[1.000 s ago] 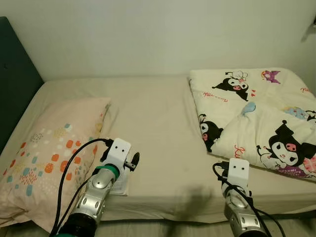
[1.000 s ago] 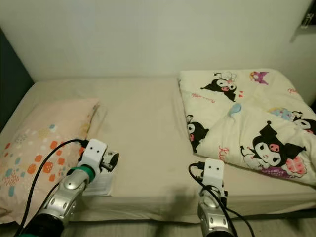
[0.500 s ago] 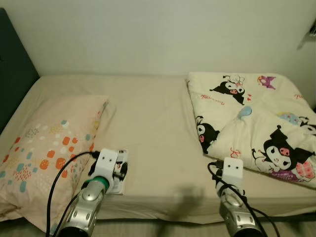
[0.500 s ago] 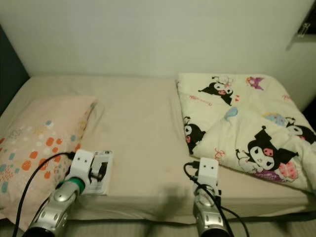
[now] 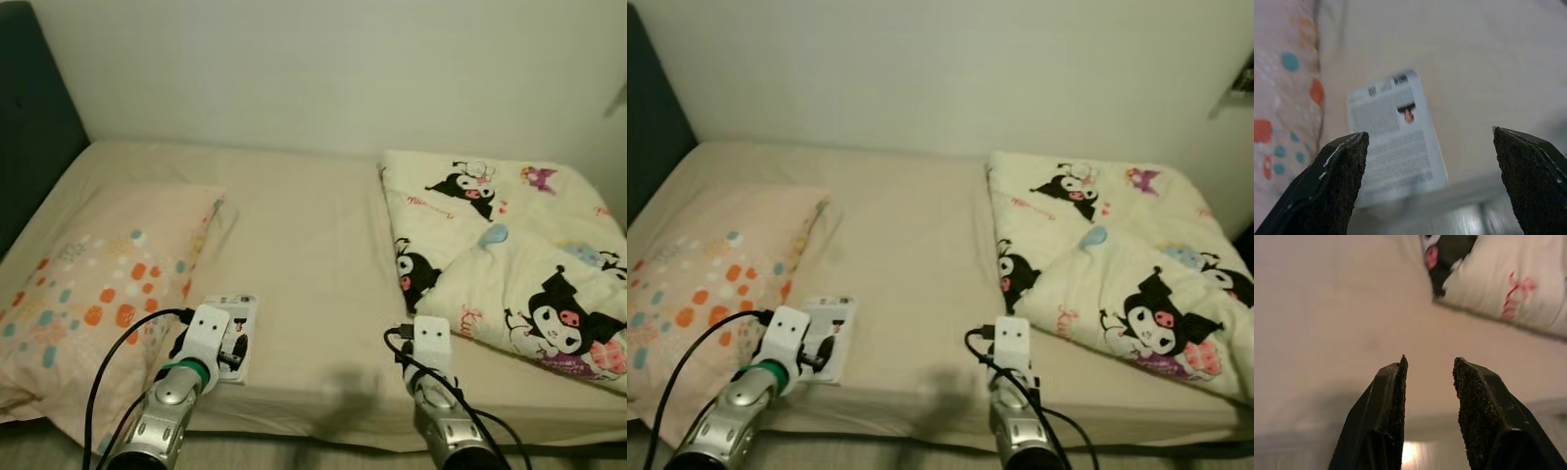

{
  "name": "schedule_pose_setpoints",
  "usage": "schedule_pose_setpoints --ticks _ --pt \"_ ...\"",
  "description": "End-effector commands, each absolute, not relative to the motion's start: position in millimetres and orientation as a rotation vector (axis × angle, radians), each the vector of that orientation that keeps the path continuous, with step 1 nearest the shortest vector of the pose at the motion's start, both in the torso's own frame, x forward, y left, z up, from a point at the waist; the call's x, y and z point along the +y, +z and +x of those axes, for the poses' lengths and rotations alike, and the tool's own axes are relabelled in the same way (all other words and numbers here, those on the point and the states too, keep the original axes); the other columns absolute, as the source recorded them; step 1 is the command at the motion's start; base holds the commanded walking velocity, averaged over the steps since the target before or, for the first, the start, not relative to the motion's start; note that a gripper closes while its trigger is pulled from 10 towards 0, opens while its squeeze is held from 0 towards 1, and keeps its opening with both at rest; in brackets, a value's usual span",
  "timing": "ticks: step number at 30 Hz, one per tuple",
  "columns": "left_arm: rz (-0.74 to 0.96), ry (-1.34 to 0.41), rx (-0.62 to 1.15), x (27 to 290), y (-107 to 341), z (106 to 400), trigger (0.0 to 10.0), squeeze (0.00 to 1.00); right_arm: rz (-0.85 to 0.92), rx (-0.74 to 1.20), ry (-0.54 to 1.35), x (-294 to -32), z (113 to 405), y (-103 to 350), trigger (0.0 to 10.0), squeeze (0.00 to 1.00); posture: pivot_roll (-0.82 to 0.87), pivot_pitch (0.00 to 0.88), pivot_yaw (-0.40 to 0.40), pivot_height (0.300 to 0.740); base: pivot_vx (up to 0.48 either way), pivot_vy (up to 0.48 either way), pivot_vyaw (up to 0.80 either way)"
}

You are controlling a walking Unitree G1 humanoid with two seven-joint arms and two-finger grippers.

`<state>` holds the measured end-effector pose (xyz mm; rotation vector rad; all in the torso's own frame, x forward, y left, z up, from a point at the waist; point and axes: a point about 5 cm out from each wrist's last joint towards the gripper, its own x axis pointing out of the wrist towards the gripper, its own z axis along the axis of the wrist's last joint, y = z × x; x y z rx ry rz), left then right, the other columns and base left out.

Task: Clean up the room

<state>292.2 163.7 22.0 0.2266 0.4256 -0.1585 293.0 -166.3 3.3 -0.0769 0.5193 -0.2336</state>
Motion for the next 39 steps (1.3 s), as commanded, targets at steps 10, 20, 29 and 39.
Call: schedule_pose_setpoints --ticks 10,20,29,39 --pt "0.239 -0.194 0.652 169 -21 271 10.0 0.00 -0.077 0.781 -0.387 -201 254 -37 10.0 0.00 0.09 0.000 0.002 0.740 0.000 0.000 0.00" --pt "0.127 -0.115 0.756 156 -41 255 10.0 0.00 -0.047 0.895 -0.447 -214 225 -56 10.0 0.00 0.03 0.000 -0.015 0.740 0.000 0.000 0.00" --pt "0.083 -0.075 0.822 160 -58 231 10.0 0.00 -0.039 0.971 -0.336 -200 214 -67 10.0 0.00 0.08 0.000 -0.056 0.740 0.000 0.000 0.00" --pt "0.147 -0.069 0.810 161 -62 225 10.0 0.00 0.045 1.004 -0.381 -195 199 -76 10.0 0.00 0.08 0.000 -0.001 0.740 0.000 0.000 0.00"
